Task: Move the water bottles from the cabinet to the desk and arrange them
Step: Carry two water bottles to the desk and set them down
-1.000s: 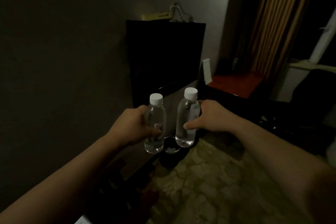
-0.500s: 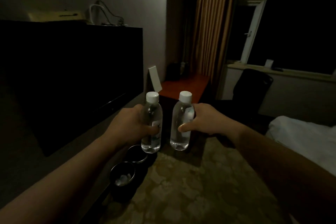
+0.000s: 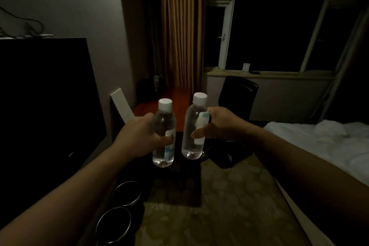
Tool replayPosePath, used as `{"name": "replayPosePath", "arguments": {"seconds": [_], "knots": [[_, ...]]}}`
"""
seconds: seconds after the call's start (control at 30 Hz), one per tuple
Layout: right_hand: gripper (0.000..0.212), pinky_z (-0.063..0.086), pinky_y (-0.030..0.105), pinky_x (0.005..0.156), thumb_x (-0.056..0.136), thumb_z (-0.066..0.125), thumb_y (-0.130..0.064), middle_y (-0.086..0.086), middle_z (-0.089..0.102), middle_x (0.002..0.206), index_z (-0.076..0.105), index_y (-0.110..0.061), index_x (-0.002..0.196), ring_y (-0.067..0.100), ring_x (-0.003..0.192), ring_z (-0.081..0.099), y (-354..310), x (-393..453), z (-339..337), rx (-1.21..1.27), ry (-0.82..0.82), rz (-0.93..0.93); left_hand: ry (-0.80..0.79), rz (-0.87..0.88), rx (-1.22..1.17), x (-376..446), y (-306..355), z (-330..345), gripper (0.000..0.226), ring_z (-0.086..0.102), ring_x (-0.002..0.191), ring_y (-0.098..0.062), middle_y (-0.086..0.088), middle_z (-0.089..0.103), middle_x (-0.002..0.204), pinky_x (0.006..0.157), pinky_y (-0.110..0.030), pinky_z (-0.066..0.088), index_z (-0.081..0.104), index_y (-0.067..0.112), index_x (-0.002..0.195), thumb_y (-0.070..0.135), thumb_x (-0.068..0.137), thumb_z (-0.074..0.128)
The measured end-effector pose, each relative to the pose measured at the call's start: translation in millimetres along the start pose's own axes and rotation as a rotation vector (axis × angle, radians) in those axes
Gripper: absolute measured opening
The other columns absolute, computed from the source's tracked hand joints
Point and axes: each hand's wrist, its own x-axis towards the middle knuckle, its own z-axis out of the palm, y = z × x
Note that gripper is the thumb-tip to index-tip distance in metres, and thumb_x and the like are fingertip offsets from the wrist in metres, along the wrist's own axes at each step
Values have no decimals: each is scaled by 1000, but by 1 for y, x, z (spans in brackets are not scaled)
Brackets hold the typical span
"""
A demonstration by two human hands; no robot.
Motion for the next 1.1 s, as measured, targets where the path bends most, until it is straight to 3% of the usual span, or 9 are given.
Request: {"name": "replayPosePath", "arguments": {"seconds": [0.17, 0.27, 0.37, 0.5, 0.6, 0.83, 1.1], "knots": [[34, 53, 25, 74, 78, 82, -26, -9, 65, 101, 62, -28, 106, 9, 92, 63, 35, 77, -22, 1, 8, 23, -41, 35, -7, 89, -25, 30, 42, 60, 80, -5, 9, 62, 89, 69, -28, 52, 57, 25, 99, 49, 73, 80], [30, 50, 23, 73, 79, 81, -25, -12, 62, 98, 59, -34, 98, 6, 90, 61, 65, 125, -36, 1, 14, 17, -51, 24, -6, 144, -39, 57, 44, 62, 81, -7, 9, 63, 90, 73, -35, 57, 56, 27, 100, 51, 72, 79], [34, 52, 24, 77, 77, 82, -25, -10, 64, 100, 61, -28, 105, 7, 93, 62, 100, 179, -55, 3, 16, 10, -62, -8, -6, 203, -46, 85, 41, 63, 80, -8, 8, 63, 89, 73, -36, 59, 55, 26, 99, 45, 73, 81], [39, 53, 26, 82, 76, 83, -28, -9, 66, 105, 63, -26, 110, 6, 97, 63, 147, 258, -91, -31, -2, -49, -46, -64, -10, 287, -46, 119, 41, 61, 80, -6, 7, 62, 93, 69, -27, 56, 54, 24, 100, 36, 73, 82], [39, 49, 21, 80, 76, 82, -31, -15, 63, 101, 59, -30, 108, 2, 93, 60, 177, 323, -124, -91, -29, -95, 8, -135, -32, 349, -47, 143, 41, 59, 75, -3, 10, 60, 89, 59, -17, 44, 54, 24, 98, 40, 74, 82], [46, 53, 31, 89, 74, 83, -34, -9, 67, 109, 61, -25, 114, 8, 101, 63, 232, 466, -170, -115, -112, -165, 152, -245, 17, 471, -69, 178, 37, 57, 70, -6, 9, 59, 81, 55, -23, 42, 54, 23, 90, 50, 76, 76], [42, 58, 36, 87, 72, 82, -35, -6, 68, 103, 64, -23, 108, 8, 95, 66, 274, 642, -150, -115, -184, -250, 253, -395, 55, 591, -159, 214, 41, 61, 69, -10, 5, 62, 79, 63, -36, 56, 52, 24, 86, 54, 70, 76]]}}
